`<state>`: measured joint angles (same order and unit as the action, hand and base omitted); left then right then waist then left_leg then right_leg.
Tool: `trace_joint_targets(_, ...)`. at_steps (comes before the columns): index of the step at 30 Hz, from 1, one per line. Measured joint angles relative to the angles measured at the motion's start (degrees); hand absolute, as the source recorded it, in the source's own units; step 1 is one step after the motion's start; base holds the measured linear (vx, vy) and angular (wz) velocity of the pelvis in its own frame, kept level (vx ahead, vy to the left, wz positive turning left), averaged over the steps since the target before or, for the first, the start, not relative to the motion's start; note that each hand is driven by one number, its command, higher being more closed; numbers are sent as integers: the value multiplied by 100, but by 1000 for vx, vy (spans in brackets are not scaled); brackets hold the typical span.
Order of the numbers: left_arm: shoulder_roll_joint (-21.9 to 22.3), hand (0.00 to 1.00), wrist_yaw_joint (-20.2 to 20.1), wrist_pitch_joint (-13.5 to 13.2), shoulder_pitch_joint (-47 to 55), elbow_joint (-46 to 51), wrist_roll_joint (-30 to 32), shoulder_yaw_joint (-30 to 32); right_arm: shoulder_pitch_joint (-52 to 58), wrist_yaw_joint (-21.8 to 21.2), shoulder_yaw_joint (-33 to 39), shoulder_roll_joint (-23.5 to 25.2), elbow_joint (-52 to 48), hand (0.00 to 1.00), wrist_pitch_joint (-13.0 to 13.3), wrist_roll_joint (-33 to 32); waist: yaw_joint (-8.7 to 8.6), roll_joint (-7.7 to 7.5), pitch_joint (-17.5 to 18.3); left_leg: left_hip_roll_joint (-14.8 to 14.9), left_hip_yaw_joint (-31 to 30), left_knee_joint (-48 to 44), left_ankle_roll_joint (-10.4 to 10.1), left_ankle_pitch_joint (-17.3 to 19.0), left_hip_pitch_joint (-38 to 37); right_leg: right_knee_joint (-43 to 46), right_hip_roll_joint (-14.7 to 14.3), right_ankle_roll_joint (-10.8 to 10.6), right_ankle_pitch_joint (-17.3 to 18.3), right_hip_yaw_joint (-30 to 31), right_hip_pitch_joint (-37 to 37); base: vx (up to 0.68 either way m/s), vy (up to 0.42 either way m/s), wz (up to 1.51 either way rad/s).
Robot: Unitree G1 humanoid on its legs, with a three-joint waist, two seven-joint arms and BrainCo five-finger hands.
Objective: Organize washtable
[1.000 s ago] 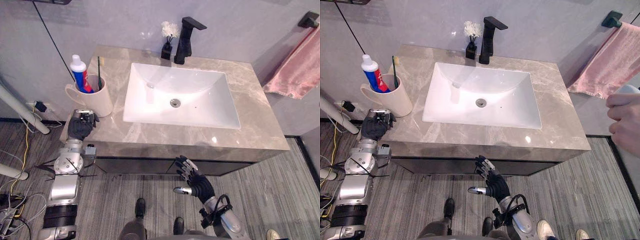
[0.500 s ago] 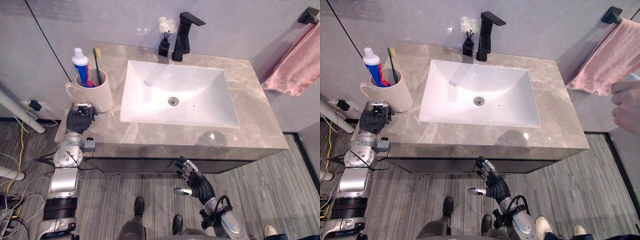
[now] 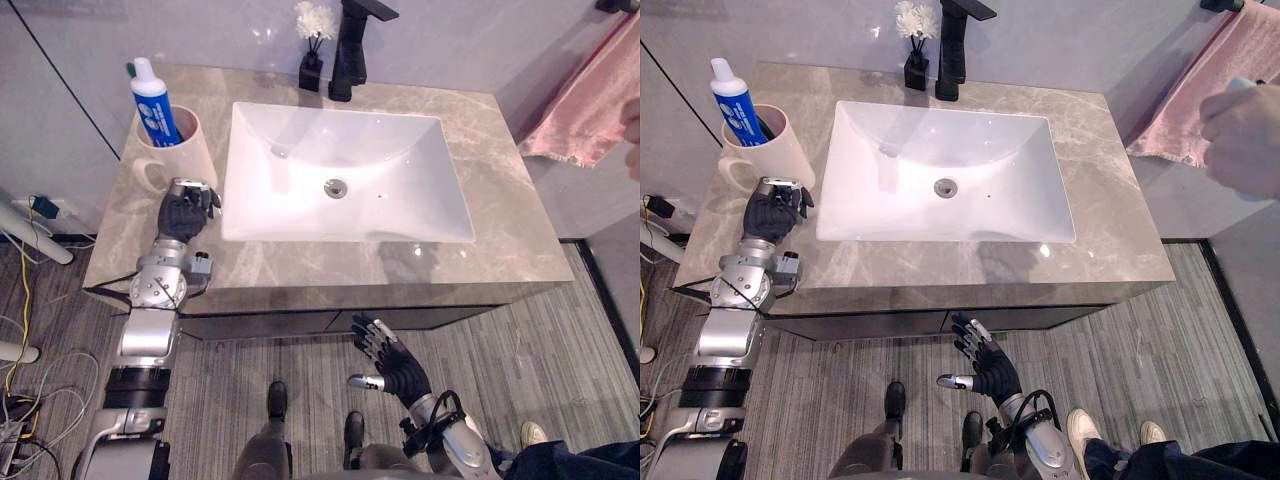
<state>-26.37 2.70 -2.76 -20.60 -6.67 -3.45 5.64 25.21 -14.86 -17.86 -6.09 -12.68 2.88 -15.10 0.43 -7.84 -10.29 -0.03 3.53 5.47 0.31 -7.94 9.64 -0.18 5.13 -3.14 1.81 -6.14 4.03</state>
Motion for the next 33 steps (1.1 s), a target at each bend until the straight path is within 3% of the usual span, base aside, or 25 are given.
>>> trace_joint_targets(6,-298,100,109,5,-374,-309,-142,-5,1,20,2,-12,0,0,-1,2,-62,6,-137,4,27,1,4,3,30,9,0,16,-10,15,42,0,0,0)
trace_joint_targets(12,-865,100,144,4,-1017,-950,-279,-67,18,111,6,-120,1,0,-1,3,-80,6,-184,14,122,-1,-11,-15,184,-7,-4,9,-125,63,228,12,1,-11)
trace_joint_targets(20,-1974,100,241,0,-1715,-1748,-320,-368,50,117,-26,-118,2,0,18,-3,-92,-77,-367,103,157,-3,-36,-9,316,-146,-6,-5,-183,45,332,22,-11,-4)
trace_joint_targets(33,-2207,100,225,-47,-2937,-2664,-315,-1197,174,107,-132,-129,2,0,91,-10,-141,-97,-565,111,119,-2,-48,6,343,-197,-10,-40,-260,1,329,12,1,0)
